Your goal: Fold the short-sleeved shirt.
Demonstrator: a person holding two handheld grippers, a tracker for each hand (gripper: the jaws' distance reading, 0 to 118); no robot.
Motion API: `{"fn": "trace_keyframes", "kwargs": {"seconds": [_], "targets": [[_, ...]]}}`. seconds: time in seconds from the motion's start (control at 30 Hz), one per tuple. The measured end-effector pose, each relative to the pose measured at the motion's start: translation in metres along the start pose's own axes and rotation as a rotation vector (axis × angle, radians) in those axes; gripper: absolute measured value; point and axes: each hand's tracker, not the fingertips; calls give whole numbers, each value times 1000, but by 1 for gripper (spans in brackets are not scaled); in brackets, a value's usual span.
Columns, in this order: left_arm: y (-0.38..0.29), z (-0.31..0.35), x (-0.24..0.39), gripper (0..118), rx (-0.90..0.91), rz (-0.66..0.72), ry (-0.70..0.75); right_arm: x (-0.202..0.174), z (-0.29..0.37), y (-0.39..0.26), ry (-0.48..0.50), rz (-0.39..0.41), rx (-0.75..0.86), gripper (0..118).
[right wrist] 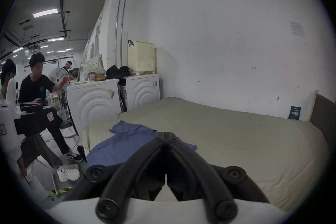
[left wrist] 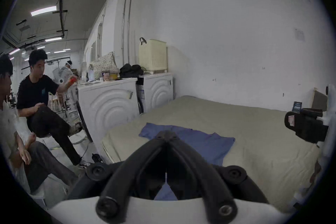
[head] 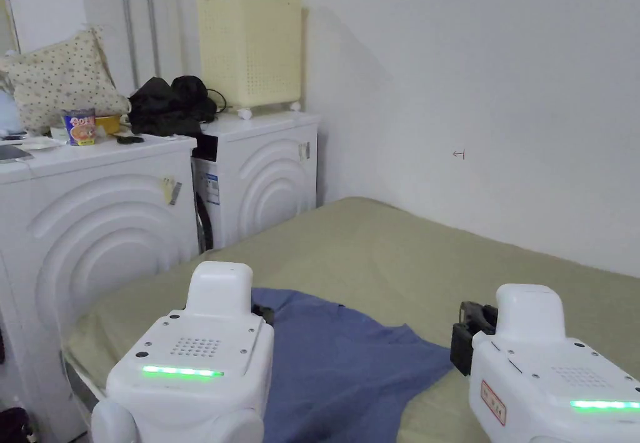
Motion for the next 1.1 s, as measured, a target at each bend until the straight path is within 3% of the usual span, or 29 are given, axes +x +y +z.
{"fn": "trace_keyframes", "kwargs": {"seconds": [0.3,0.5,0.53,0.6,0.63,0.7,0.83,1.0,1.1], "targets": [[-3,-31,17,0,-50,-8,-59,36,4,2,-64,18,-13,1],[28,-120,35,1,-190,-44,-342,72,18,4,-112,47,-28,1],[33,-138,39,21,-218,-74,-355,79,20,3,-119,47,-34,1],[39,-185,48,89,-301,-102,-404,95,26,-3,-144,47,-56,1],[39,-204,54,116,-356,-145,-396,103,28,-7,-155,42,-73,1],[33,-244,66,118,-433,-146,-517,119,33,-17,-189,37,-115,1],[-13,-319,102,118,-709,-266,-611,149,41,-41,-251,-12,-213,1],[-89,-382,146,118,-894,-395,-548,173,46,-78,-290,-23,-326,1],[-113,-404,158,117,-921,-271,-523,183,43,-99,-286,-75,-387,1]]}}
